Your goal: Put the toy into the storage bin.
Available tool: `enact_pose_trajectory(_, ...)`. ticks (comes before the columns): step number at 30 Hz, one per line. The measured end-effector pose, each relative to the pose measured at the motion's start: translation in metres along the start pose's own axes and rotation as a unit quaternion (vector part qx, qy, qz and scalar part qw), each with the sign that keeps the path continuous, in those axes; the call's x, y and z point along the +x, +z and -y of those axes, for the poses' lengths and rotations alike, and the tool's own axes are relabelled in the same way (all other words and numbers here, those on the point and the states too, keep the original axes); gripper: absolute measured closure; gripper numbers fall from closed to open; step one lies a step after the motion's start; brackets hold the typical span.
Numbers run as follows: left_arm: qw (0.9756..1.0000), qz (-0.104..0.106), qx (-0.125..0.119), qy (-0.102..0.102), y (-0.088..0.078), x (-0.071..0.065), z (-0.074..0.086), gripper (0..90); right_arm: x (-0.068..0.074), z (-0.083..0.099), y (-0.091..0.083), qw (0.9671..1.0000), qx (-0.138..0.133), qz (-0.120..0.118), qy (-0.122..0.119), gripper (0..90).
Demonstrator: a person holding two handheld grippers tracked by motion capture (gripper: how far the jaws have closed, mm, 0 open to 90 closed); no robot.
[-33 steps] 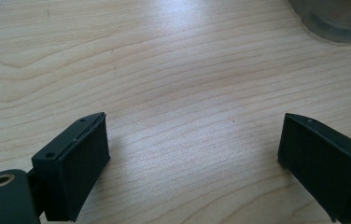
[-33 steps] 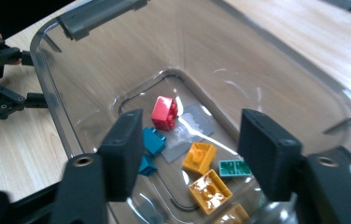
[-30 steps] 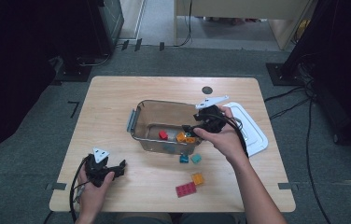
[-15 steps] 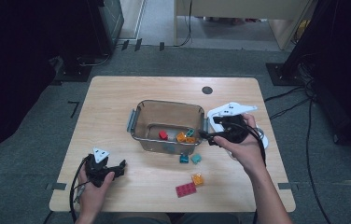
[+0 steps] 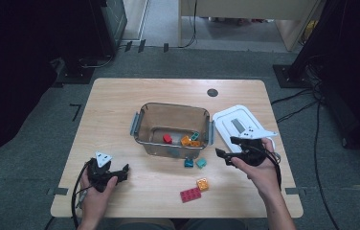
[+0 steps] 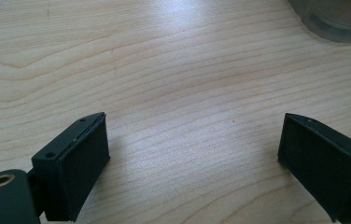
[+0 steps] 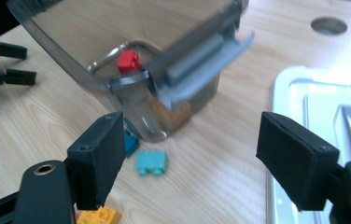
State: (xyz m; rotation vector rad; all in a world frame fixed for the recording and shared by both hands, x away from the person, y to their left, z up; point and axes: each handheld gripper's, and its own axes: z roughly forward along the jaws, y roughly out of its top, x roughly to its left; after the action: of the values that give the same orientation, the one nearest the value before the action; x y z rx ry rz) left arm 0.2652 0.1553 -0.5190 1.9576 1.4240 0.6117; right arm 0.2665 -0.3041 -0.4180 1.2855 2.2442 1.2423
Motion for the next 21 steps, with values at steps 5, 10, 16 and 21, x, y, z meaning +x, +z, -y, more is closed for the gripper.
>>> enact_pose_trajectory(5, 1.0000, 0.000, 0.000, 0.000, 0.000, 0.000, 0.000, 8.3, -0.001, 0.020, 0.013, 0.9999, 0.014, 0.001, 0.009, 27.9)
enact_pose_trajectory(10, 1.0000, 0.000, 0.000, 0.000, 0.000, 0.000, 0.000, 8.3, 0.003, 0.036, 0.030, 0.9995, 0.027, -0.003, 0.015, 32.3)
enact_pose_trajectory(16, 1.0000, 0.000, 0.000, 0.000, 0.000, 0.000, 0.000, 8.3, 0.012, 0.049, 0.055, 0.9985, 0.050, -0.016, 0.014, 36.6)
enact_pose_trajectory(21, 1.0000, 0.000, 0.000, 0.000, 0.000, 0.000, 0.000, 8.3, 0.021, 0.055, 0.071, 0.9981, 0.059, -0.016, 0.005, 41.1)
